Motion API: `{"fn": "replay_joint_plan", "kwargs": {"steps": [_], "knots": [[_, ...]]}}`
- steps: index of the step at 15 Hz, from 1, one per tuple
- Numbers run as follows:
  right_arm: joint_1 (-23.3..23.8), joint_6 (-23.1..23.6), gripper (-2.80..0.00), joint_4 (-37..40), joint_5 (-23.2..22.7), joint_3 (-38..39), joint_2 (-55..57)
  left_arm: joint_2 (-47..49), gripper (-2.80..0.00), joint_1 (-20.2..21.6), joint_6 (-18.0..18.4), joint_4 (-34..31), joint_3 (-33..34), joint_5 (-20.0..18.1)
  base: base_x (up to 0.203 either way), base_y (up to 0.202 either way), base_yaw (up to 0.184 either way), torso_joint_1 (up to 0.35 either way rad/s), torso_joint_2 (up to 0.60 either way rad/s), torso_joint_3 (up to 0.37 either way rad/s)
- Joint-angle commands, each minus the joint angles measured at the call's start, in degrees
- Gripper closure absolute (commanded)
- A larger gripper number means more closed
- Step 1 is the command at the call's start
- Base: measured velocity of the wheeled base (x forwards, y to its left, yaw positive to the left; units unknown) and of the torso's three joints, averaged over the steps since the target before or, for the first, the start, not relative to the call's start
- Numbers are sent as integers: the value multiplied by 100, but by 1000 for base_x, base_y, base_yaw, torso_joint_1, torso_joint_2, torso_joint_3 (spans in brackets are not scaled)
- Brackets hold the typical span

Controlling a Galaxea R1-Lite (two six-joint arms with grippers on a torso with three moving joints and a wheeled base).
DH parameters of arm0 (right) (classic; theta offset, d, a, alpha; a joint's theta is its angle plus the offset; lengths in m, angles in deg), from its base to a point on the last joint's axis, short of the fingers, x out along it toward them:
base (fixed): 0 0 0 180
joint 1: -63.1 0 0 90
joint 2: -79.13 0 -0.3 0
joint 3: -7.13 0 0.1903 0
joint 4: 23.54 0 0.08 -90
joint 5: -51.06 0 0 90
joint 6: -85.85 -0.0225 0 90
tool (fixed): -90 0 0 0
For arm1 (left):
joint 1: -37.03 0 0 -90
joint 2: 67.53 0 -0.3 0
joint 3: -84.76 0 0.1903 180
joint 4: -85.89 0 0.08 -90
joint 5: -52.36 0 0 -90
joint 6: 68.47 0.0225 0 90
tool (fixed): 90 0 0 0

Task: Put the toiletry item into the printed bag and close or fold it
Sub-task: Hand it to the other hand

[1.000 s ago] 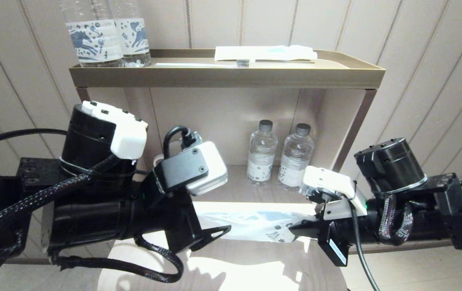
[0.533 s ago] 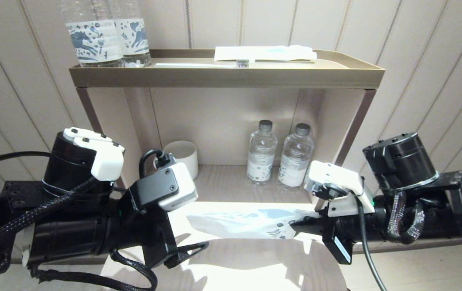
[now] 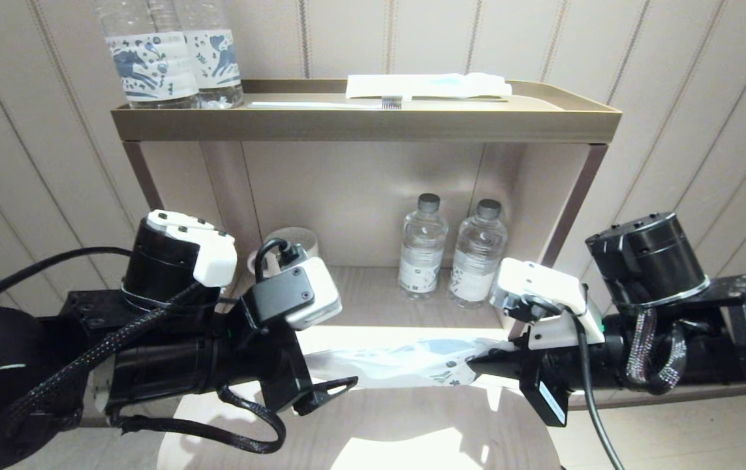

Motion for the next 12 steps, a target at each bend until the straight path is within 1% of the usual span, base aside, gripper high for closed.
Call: {"fn": "replay_joint_plan", "kwargs": {"steps": [1, 12], "knots": [[0, 16, 0, -10, -14, 0, 28, 134, -280, -2, 21, 12, 28, -2, 0, 0, 0, 0, 0, 0], [-9, 7, 0, -1, -23, -80, 79, 177, -280, -2, 37, 14, 11, -2, 0, 0, 0, 0, 0, 0]]}}
